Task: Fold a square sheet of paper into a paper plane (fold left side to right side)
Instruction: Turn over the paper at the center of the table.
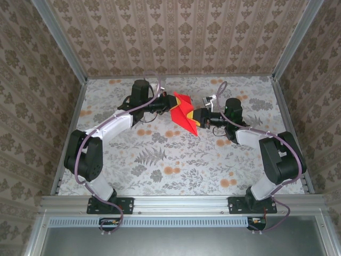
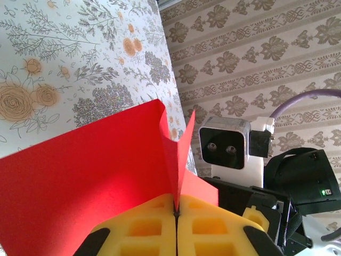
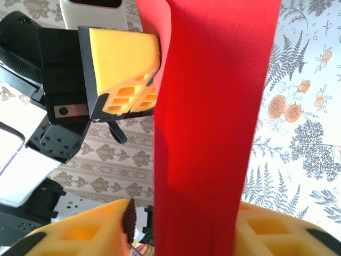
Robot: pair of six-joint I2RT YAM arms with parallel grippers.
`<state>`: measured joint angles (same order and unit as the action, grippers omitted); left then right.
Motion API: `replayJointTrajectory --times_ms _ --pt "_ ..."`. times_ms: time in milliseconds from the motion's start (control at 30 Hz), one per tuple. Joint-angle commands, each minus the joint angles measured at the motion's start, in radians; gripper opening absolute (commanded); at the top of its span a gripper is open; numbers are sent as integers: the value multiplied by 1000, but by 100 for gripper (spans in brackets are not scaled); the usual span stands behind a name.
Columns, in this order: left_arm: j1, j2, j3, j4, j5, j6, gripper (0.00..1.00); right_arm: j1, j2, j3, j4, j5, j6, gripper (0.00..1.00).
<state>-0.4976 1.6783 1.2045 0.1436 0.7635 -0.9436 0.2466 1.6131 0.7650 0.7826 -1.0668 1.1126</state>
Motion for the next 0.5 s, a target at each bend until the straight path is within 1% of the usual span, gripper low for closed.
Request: replayJointTrajectory --times_ms 0,100,133,200,300,333,400,433,467 --pt "-1 -28 -10 23 19 -8 9 -5 -27 18 19 14 -7 36" --pt "3 -32 -10 12 20 6 24 -5 -36 24 -23 19 -30 20" --pt "7 -40 -10 -13 15 21 29 -6 -44 28 -71 22 -59 17" --pt "18 -65 -10 -84 -11 79 39 -6 -73 35 -197 38 -144 15" --pt "34 -128 -15 -231 -77 189 46 -4 -141 72 -504 99 -361 15" --pt "68 -154 -20 -282 -109 223 48 0 -167 94 -641 144 -451 14" --pt "86 -206 -35 -357 -176 277 50 13 -212 150 -889 259 -621 14" --pt "95 -234 -44 -393 -205 302 51 27 -216 178 -1014 348 -702 14" --pt "101 -263 -54 -422 -236 320 52 48 -255 208 -1118 443 -764 14"
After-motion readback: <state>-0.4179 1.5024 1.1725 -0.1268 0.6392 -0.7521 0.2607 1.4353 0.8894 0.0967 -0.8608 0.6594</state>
